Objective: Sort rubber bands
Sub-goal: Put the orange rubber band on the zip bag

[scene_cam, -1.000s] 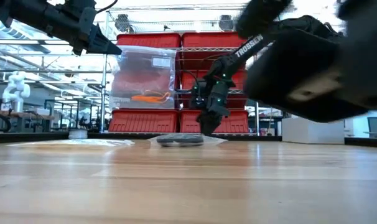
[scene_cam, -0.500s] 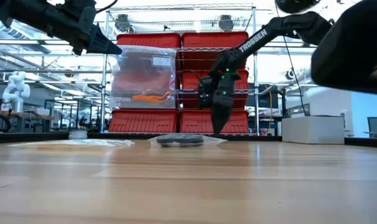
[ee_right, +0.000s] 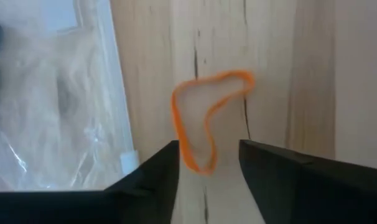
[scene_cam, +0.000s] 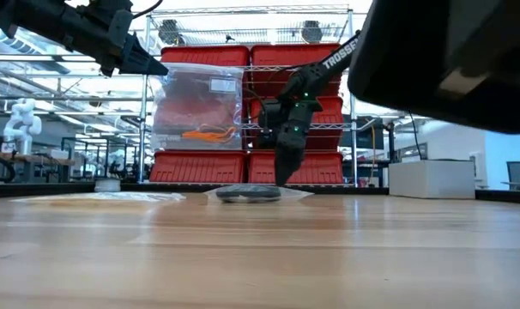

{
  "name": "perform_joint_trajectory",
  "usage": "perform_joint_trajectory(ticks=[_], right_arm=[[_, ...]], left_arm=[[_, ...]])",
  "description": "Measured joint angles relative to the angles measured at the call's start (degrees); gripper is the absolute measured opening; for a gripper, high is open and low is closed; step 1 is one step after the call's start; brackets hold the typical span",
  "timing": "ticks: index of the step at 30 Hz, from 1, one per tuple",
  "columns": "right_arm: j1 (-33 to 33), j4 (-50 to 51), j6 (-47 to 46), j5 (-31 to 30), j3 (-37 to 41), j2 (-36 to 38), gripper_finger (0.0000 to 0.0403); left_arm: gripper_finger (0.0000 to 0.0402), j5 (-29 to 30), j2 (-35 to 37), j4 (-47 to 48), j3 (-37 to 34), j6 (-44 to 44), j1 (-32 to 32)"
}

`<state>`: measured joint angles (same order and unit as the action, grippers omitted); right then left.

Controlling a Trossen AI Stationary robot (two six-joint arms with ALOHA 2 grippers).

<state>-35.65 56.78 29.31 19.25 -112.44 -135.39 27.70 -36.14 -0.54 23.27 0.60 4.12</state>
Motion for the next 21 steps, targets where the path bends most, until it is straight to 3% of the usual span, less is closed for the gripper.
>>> perform_joint_trajectory(ticks=[7,13,21], right_arm=[[0.58,2.54,2.46,-1.16,0.00,-0.02,0.0012],[0.97,4.56,1.42,-4.75,0.00,3.66,0.0002],[3.08,4.81,-1.99,-10.82,0.00,15.29,0.0001]], left_arm=[[0.0004,0.00,0.00,0.02,0.00,0.00,0.00],[0.0004,0.01,0.00,-0.57,0.00,-1.20,0.00],[0.0004,0.02,0.00,-0.46,0.00,-1.38,0.00]])
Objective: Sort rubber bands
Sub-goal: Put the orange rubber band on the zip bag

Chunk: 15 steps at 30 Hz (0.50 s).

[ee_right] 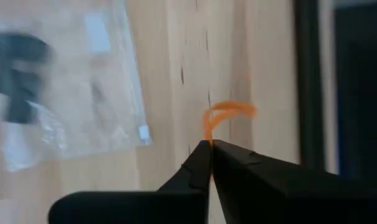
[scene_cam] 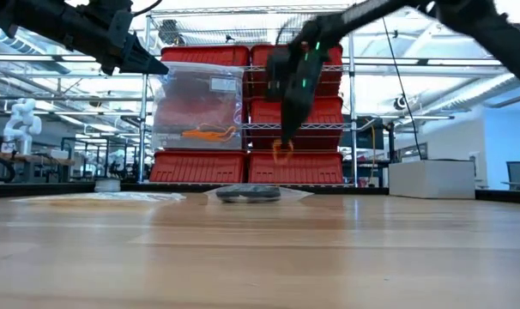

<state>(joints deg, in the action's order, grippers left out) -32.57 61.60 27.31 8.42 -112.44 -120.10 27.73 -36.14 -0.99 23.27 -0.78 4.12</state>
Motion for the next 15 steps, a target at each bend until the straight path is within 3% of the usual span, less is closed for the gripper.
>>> perform_joint_trajectory(ticks=[8,12,15], right_arm=[[8.25,-4.59,-1.61,-9.47,-0.10,11.69,0.0001],[14.42,-9.58,-0.47,-16.28,-0.11,13.48,0.0000],[18.40,-12.70,1.86,-17.88,-0.11,13.48,0.0000]], left_arm=[[0.0004,-1.56,-0.27,0.14,0.00,0.44,0.02],[0.0004,-2.19,-1.89,-0.42,0.00,0.64,0.02],[0.0004,-2.21,-3.98,-2.30,0.00,0.92,0.02]])
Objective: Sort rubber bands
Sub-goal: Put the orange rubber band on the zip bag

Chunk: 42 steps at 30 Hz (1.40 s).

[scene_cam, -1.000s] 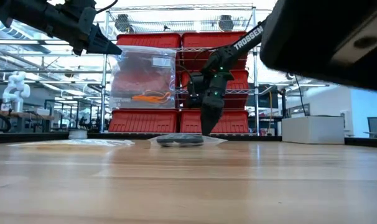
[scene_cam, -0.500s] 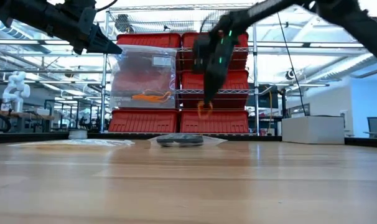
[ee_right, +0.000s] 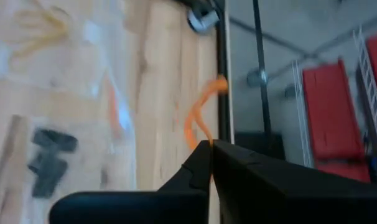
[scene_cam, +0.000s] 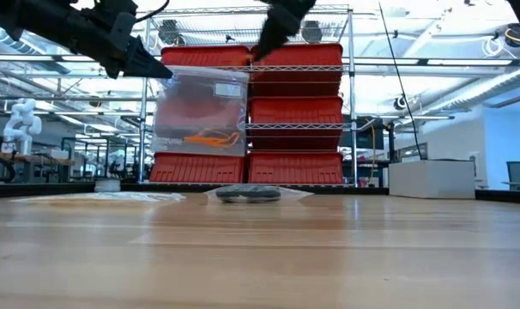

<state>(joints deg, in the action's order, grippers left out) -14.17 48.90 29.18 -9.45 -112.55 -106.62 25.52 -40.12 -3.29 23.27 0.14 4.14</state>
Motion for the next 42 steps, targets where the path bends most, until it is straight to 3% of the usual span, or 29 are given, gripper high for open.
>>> perform_joint_trajectory(ticks=[7,21,42], right_arm=[[5.58,-5.49,3.83,-1.19,0.04,-0.95,0.0000],[5.22,-6.55,4.66,-0.72,0.11,-4.77,0.0000],[8.29,-10.28,4.63,-4.20,0.04,-4.57,0.0000]], left_arm=[[0.0004,0.00,-3.26,-3.40,0.07,0.00,-0.04],[0.0004,-1.51,-3.76,-5.71,0.07,0.72,0.00],[0.0004,-1.03,-3.76,-5.19,0.07,0.93,0.00]])
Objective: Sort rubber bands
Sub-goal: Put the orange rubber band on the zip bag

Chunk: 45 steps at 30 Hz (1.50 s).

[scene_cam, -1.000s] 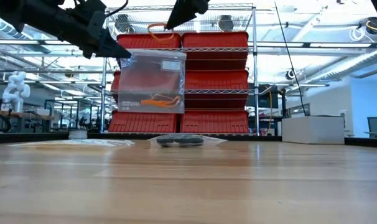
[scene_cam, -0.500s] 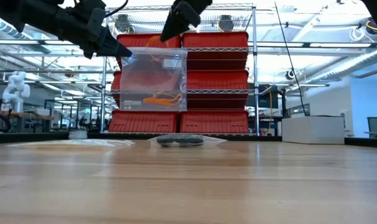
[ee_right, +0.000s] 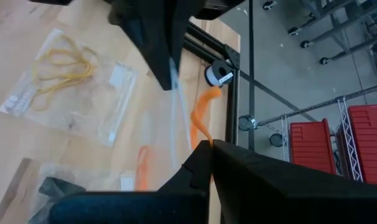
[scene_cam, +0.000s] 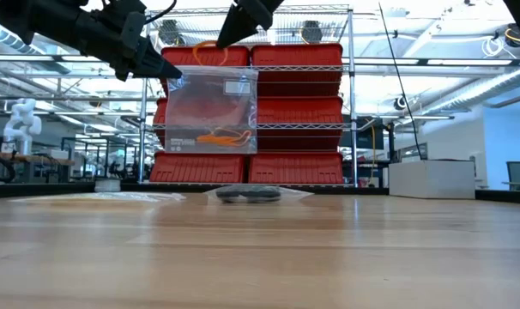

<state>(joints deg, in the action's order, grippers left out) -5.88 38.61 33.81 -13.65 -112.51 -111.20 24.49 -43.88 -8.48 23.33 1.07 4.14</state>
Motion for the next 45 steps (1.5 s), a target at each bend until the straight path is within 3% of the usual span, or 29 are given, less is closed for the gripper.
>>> perform_joint_trajectory(ticks=[17,37,45], right_arm=[[2.31,-0.27,1.24,-3.95,0.00,0.07,0.0000],[1.66,1.48,0.97,-4.00,-0.04,-0.28,0.0000],[0.92,3.54,-0.76,-1.28,-0.06,-1.37,0.0000]], left_arm=[[0.0004,0.02,0.00,0.23,-0.02,0.01,-0.02],[0.0004,0.02,0.00,0.41,-0.04,0.03,-0.02],[0.0004,-0.31,0.00,0.14,-0.07,0.03,-0.02]])
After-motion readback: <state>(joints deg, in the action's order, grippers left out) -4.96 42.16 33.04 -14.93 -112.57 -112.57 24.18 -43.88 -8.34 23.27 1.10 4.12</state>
